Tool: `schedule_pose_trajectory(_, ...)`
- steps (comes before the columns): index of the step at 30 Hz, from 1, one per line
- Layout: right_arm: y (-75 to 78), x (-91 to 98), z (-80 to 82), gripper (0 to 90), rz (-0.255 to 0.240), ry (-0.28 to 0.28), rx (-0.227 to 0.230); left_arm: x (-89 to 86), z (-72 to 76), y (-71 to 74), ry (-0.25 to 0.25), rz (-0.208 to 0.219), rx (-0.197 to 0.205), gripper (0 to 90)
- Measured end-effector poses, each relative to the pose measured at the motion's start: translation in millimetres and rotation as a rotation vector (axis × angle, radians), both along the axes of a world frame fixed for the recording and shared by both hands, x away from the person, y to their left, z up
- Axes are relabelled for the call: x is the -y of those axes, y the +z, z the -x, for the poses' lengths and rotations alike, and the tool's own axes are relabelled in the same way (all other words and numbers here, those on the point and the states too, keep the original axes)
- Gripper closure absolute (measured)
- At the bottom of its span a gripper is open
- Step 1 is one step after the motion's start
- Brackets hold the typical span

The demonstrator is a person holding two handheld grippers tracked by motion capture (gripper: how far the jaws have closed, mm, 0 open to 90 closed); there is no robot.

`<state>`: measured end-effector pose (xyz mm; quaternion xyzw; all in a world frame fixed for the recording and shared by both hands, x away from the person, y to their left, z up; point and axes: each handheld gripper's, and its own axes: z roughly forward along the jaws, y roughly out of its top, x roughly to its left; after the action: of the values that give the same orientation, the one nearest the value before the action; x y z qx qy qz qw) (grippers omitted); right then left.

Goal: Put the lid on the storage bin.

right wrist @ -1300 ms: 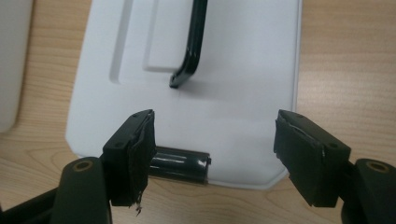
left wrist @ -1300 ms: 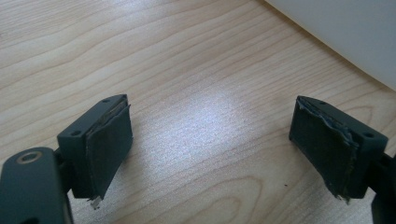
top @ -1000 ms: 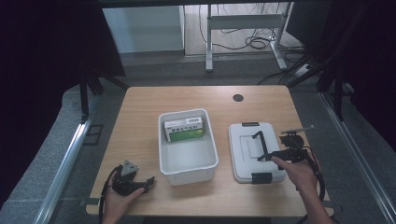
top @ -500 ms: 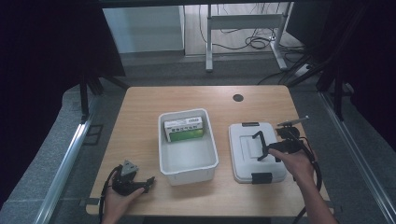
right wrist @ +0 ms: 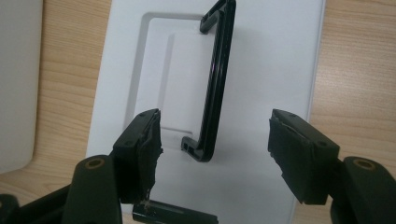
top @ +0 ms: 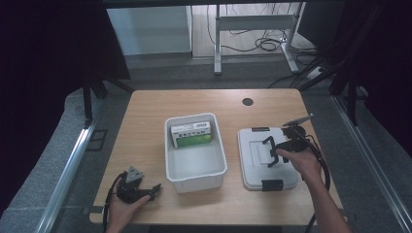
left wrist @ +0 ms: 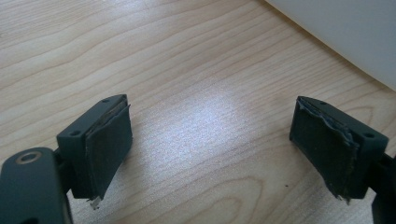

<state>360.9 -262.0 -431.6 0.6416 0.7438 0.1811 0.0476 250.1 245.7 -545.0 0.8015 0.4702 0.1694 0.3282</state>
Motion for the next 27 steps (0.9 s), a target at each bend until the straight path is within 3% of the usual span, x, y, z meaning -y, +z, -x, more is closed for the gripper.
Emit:
schedule_pose_trajectory(11, -4.5, -7.0, -16.0, 37.3, 0.021, 0.02, -0.034, -0.1, 0.0, 0.0, 0.0, 0.0, 0.0, 13.1)
schedule_pose_trajectory(27, -16.8, -6.1, -34.2, 52.7, 0.015, 0.027, -0.118, 0.1, -0.4, 0.0, -0.001, -0.001, 0.0, 12.9)
